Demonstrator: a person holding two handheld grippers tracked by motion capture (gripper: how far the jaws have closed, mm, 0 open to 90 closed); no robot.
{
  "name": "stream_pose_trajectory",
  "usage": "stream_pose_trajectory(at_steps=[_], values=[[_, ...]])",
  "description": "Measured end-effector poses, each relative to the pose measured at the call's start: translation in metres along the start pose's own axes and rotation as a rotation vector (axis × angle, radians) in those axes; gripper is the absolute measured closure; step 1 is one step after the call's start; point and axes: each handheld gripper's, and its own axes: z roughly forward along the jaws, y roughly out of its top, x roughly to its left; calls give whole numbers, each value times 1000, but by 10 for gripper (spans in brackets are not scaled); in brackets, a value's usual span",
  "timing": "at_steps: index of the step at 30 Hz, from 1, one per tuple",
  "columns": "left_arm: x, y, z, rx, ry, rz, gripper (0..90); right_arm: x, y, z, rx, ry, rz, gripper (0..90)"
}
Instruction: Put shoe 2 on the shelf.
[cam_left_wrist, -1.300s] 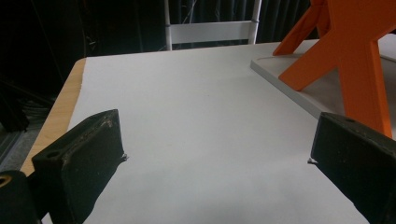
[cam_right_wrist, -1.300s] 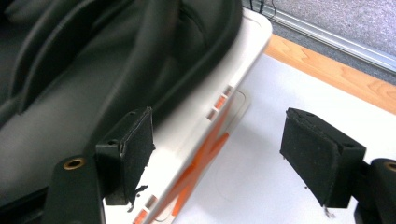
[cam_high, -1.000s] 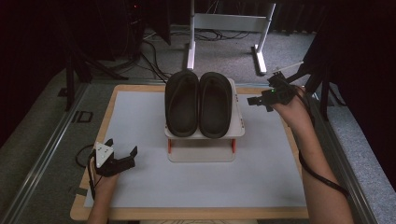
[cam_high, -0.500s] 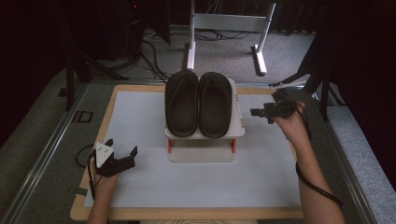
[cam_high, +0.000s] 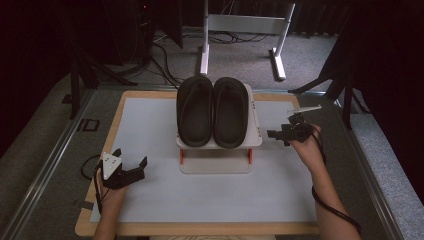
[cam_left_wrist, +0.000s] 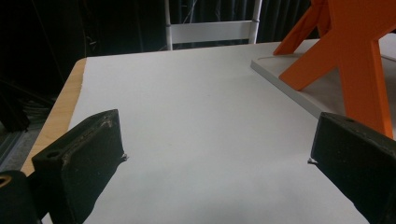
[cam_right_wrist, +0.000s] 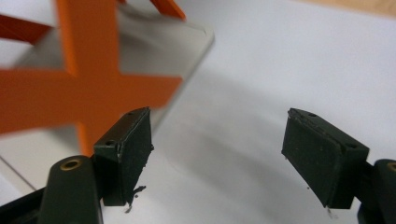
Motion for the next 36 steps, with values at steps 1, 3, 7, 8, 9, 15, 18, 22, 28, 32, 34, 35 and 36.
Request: stream_pose_trajectory(at_steps=[1, 3, 7, 8, 9, 15, 18, 22, 28, 32, 34, 35, 36], values=[[0, 0, 0, 0, 0, 1, 22, -1, -3, 2, 1, 2, 3, 235], [0, 0, 0, 0, 0, 1, 22, -6, -16, 9, -1, -9, 17, 238], [0, 0, 0, 0, 0, 1, 22, -10, -33, 13, -45, -34, 16, 232], [0, 0, 0, 0, 0, 2, 22, -11, -37, 14, -50, -36, 20, 225], [0, 0, 0, -1, -1, 2, 22, -12, -41, 15, -54, -31, 22, 214], [0, 0, 0, 0, 0, 1, 22, -17, -65, 20, -52, -64, 24, 175], [0, 0, 0, -1, 0, 1, 22, -18, -75, 20, -78, -71, 37, 173], [0, 0, 0, -1, 0, 1, 22, -15, -87, 18, -130, -133, -6, 128], [0, 0, 0, 0, 0, 3, 22, -12, -94, 11, -156, -203, -28, 124], [0, 0, 0, -1, 1, 3, 22, -15, -102, 11, -154, -228, -15, 125], [0, 0, 0, -1, 2, 7, 22, -15, -103, 9, -188, -241, -10, 132], [-1, 0, 0, -2, 2, 10, 22, -16, -103, 8, -199, -246, 1, 133], [-1, 0, 0, -2, 2, 10, 22, -16, -103, 8, -199, -246, 1, 133]])
